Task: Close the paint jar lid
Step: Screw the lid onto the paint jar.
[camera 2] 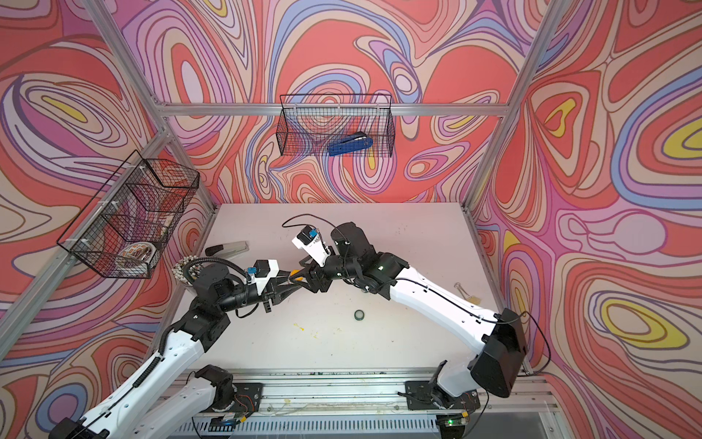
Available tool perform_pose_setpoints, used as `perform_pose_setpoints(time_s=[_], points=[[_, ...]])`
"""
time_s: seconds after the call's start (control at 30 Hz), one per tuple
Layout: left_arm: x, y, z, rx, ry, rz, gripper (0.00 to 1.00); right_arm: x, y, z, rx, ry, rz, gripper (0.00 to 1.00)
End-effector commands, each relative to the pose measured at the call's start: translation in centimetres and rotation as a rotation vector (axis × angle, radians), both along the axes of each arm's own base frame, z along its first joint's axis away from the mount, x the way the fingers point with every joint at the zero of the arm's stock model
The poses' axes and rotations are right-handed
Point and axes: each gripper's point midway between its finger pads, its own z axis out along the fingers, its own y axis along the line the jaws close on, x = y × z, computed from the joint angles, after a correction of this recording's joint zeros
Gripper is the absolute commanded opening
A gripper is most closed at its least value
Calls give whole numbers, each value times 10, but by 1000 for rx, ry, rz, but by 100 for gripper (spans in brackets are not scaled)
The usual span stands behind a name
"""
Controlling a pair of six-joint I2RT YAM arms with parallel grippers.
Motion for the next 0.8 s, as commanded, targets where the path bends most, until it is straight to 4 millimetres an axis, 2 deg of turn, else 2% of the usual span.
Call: perform_pose_setpoints(time_s=[0.0,0.4,0.77], points=[[-1,1,10,-16,-27,-4,23,-3,-2,7,12,-1,5,60],[0,2,10,-12,-33,10,23,-3,-1,8,12,3,11,59],[2,3,9,-8,-34,21,23,-5,0,9,16,10,24,43]])
